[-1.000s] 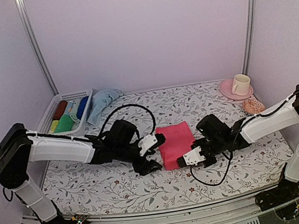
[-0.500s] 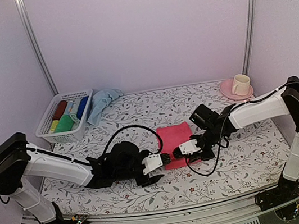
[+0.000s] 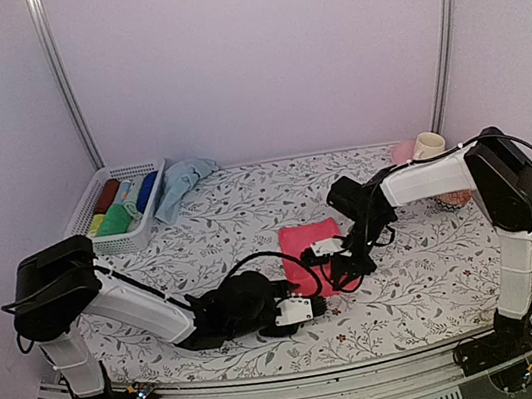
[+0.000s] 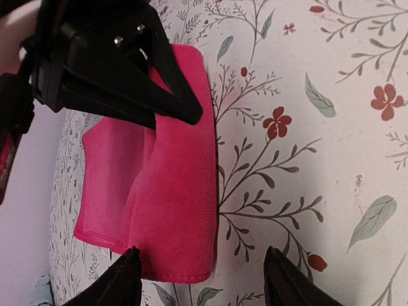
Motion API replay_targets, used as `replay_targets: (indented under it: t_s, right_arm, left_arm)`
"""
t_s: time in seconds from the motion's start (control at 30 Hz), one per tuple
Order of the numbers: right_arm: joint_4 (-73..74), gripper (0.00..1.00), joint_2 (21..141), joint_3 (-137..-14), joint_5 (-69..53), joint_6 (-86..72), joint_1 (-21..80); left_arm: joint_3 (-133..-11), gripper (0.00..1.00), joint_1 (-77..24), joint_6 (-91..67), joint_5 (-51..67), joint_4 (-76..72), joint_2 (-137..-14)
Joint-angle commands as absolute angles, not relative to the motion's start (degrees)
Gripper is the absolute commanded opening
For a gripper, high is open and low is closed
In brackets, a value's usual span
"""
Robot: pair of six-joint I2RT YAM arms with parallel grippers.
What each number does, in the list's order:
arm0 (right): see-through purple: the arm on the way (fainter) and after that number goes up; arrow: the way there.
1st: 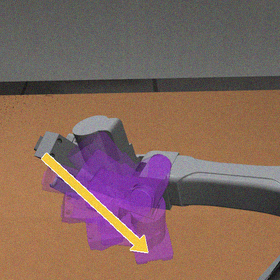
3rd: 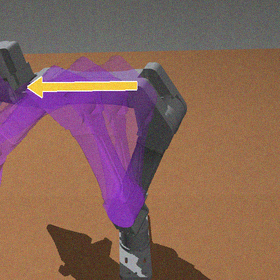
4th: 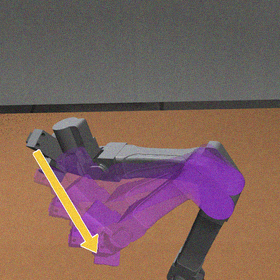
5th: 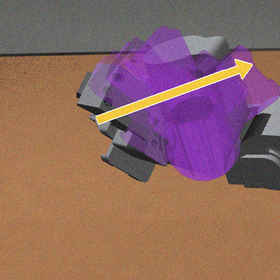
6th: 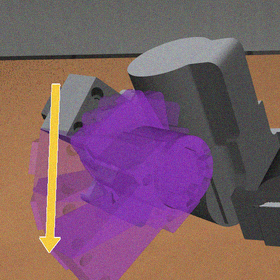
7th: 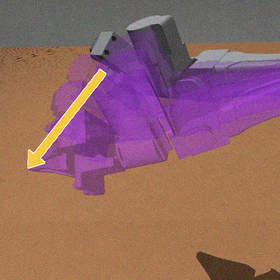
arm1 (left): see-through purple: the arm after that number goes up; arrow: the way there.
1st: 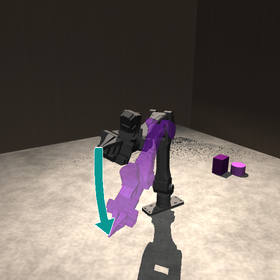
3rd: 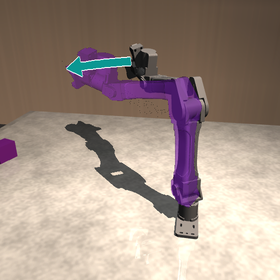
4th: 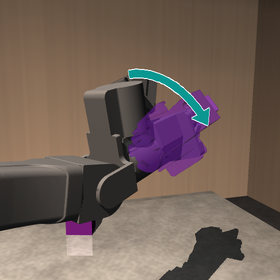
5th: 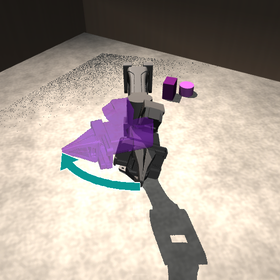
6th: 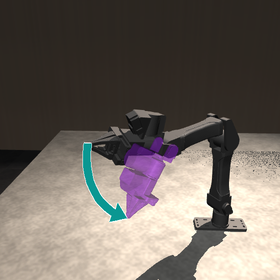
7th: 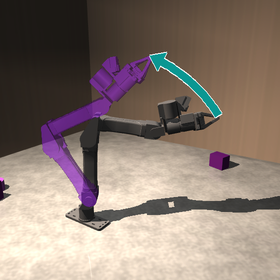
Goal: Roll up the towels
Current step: Roll the towel at the center of the board.
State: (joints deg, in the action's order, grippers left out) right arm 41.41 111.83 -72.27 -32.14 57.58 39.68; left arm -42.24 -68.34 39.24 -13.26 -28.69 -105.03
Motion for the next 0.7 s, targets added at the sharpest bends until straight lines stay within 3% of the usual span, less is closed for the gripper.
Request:
replay_targets:
  t_s: [0.0,0.3,0.67]
  right_arm:
    - [50.9,0.06,116.0,-75.6,-37.3,58.6,38.2]
    - [57.2,0.07,121.5,-81.5,-38.9,60.0,36.6]
    - [58.7,0.07,123.0,-83.2,-39.2,60.4,36.5]
  left_arm:
    - [-44.2,0.65,-69.7,44.2,-16.1,-34.6,-107.6]
    - [-47.2,0.64,-70.6,47.8,-19.6,-37.5,-112.1]
    - [-50.6,0.54,-70.1,46.3,-21.2,-31.9,-116.7]
